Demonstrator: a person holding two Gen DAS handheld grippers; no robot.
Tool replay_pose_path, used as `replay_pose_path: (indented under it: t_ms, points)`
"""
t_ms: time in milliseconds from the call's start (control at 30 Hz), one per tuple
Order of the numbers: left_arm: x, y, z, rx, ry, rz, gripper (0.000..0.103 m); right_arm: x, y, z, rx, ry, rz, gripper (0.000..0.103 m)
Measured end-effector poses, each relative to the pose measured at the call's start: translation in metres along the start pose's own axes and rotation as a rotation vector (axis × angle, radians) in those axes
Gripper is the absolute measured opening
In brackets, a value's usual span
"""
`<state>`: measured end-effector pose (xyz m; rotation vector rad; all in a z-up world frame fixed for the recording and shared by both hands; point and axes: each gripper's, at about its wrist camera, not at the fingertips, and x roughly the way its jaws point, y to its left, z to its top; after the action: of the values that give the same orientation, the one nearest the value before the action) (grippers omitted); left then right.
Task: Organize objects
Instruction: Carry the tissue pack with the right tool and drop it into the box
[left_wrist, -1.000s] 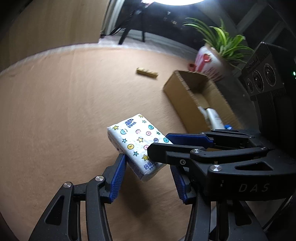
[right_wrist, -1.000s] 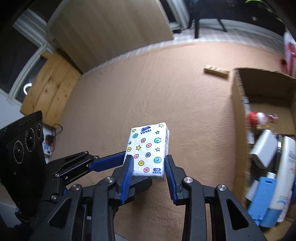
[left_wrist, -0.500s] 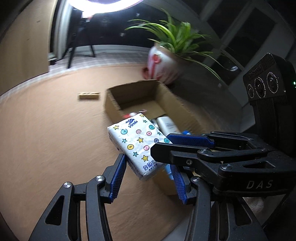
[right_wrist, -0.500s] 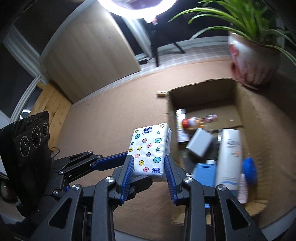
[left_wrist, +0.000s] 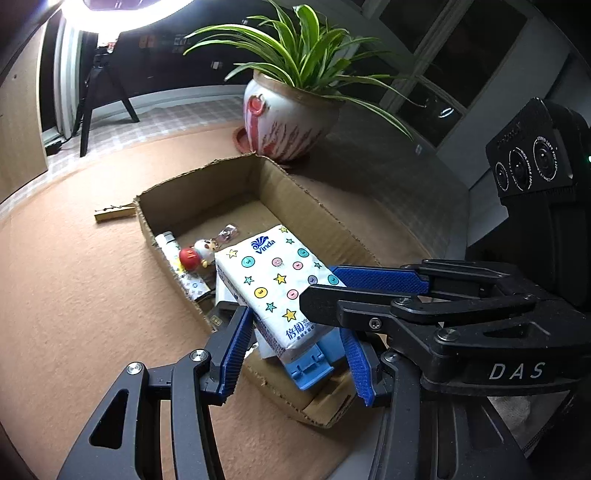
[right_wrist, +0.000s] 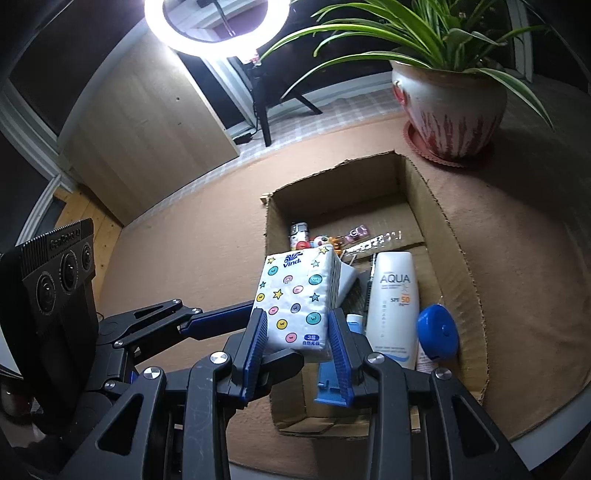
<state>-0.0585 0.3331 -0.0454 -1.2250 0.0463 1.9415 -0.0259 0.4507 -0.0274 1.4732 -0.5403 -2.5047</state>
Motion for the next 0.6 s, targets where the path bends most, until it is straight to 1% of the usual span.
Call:
replay_pose_path:
  t_ms: [67, 100, 133, 200, 433, 600]
  points:
    - [0.002, 0.0, 0.0, 0.003, 0.002, 0.006, 0.053, -0.001, -0.002, 0.0, 0.005, -0.009, -0.006, 0.032]
    - [0.004, 0.0, 0.001, 0.004, 0.003, 0.022, 0.055, -0.003, -0.003, 0.0, 0.007, -0.02, -0.013, 0.032]
    - [0.006, 0.001, 0.001, 0.004, 0.006, 0.038, 0.061, -0.003, -0.004, 0.0, 0.007, -0.023, -0.024, 0.038]
    - [0.008, 0.004, 0.0, -0.002, 0.008, 0.044, 0.066, -0.004, -0.005, 0.0, 0.006, -0.027, -0.038, 0.046]
    - [0.0, 0.02, -0.003, -0.018, 0.001, 0.06, 0.066, -0.006, -0.009, 0.001, 0.027, -0.029, -0.049, 0.047]
    - [-0.01, 0.042, -0.006, -0.047, -0.007, 0.088, 0.066, -0.007, -0.012, -0.001, 0.056, -0.034, -0.055, 0.047]
